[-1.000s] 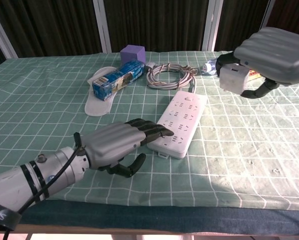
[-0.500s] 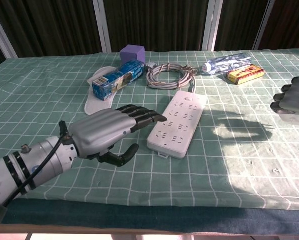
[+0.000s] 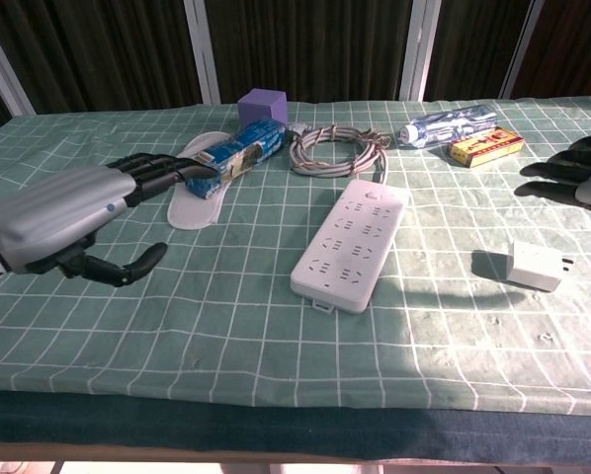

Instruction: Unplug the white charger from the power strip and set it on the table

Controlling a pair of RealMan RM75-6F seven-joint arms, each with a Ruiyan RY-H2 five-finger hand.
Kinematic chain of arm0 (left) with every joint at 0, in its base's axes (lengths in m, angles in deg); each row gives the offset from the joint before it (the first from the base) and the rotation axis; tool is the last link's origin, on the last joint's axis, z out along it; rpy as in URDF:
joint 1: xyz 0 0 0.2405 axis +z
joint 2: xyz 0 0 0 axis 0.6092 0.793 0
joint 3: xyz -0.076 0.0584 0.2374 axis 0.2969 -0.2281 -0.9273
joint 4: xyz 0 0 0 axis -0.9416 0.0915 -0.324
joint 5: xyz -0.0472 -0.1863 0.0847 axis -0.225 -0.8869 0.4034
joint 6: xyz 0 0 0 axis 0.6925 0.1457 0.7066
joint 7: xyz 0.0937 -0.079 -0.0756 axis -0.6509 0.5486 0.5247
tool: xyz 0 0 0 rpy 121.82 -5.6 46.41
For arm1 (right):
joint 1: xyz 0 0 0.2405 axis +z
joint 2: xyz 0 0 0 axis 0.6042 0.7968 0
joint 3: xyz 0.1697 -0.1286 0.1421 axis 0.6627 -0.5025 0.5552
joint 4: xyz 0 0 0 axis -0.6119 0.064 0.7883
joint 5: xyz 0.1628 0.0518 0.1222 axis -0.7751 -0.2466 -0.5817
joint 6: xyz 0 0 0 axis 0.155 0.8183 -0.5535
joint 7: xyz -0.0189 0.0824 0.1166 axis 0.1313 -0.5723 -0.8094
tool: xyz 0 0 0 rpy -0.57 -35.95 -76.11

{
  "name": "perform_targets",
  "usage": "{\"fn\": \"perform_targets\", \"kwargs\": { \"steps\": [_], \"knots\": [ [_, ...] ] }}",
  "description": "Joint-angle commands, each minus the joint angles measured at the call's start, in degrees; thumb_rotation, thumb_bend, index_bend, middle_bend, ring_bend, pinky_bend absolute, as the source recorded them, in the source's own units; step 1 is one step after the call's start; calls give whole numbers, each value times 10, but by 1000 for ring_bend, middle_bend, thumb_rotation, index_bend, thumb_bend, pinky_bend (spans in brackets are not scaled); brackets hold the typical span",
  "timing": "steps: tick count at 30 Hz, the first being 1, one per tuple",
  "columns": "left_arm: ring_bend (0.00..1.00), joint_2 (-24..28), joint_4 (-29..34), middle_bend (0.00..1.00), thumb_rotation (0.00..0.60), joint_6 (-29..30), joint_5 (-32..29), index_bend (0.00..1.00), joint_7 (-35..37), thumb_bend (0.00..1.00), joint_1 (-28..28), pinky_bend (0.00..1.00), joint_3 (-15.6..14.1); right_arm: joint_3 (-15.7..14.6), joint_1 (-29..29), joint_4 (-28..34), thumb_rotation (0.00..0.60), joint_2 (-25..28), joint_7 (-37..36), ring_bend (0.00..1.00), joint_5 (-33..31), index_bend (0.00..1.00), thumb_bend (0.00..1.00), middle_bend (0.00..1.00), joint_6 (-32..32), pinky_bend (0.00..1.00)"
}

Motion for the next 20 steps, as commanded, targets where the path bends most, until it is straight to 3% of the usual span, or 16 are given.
{"fn": "perform_targets", "kwargs": {
  "steps": [1, 5, 8, 10, 15, 20],
  "knots": [
    [0, 60, 22, 41, 600, 85, 27, 0, 24, 517, 60, 73, -28, -14, -76, 79, 600, 60, -103, 0, 67, 0, 155, 0, 119, 61],
    [0, 108, 48, 37, 600, 130, 10, 0, -1, 515, 118, 64, -50, -41, -142, 91, 600, 82, -163, 0, 126, 0, 155, 0, 216, 13],
    [0, 139, 69, 29, 600, 151, -11, 0, -2, 512, 160, 46, -67, -54, -194, 59, 600, 80, -241, 0, 161, 0, 155, 0, 290, 1],
    [0, 146, 51, 24, 600, 169, -7, 0, 17, 510, 180, 45, -73, -53, -225, 22, 600, 71, -298, 0, 164, 0, 154, 0, 328, 0],
    [0, 179, 59, 15, 600, 150, 3, 0, 77, 503, 181, 45, -78, -47, -244, -19, 600, 72, -350, 0, 155, 0, 154, 0, 329, 0],
    [0, 183, 58, 14, 600, 139, 12, 0, 72, 502, 185, 45, -74, -42, -249, -24, 600, 76, -366, 0, 166, 0, 154, 0, 321, 0]
  ]
}}
